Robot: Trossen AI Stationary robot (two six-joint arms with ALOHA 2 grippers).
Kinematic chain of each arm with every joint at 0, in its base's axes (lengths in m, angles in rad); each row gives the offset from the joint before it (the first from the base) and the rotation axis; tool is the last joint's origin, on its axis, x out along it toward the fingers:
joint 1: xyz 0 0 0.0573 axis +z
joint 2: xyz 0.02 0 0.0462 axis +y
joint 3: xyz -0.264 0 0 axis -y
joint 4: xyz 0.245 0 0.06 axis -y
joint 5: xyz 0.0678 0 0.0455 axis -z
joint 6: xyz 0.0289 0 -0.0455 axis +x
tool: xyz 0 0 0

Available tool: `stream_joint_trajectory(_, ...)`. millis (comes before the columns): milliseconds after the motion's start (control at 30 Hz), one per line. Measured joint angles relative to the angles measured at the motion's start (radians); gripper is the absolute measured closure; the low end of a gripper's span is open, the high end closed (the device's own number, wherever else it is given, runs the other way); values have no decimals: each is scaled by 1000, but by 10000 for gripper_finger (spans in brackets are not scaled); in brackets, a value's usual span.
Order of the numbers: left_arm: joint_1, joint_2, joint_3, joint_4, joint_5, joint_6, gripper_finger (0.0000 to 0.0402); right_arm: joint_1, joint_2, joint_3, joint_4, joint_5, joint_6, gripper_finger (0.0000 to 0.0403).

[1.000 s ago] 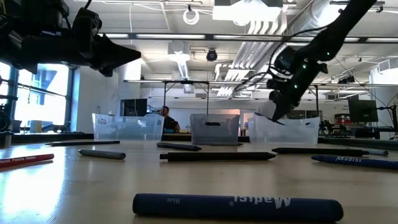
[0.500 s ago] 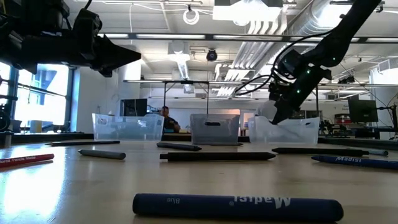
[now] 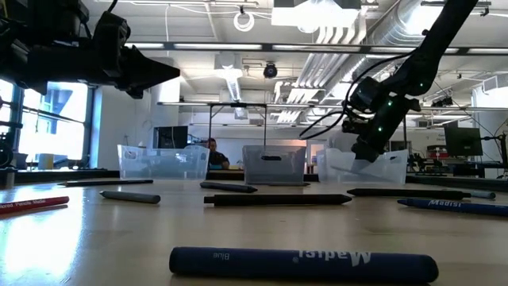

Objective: Sort crayons/erasers/pens/pencils in bins
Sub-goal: Put the green pencil into the right transparent bin, then put the red pencil into the right transparent bin

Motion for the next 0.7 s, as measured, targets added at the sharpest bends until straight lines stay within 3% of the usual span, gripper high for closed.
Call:
stream_joint_trajectory(233,0,0,0,0,0,-8,401,2,-2,0,-3,3,26,294)
stream_joint_trajectory(367,0,0,0,-9,0,-26,401,6,-49,0,-16,25,23,277)
stream_joint_trajectory(500,0,0,0,-45,4,-21,401,21,-154,-2,-68,26,34,310)
stream_joint_trajectory(633,0,0,0,-87,4,-9,401,41,-279,-57,-9,-114,72,381)
stream_joint_trajectory(700,0,0,0,-103,5,-9,401,56,-344,-118,80,-159,105,395)
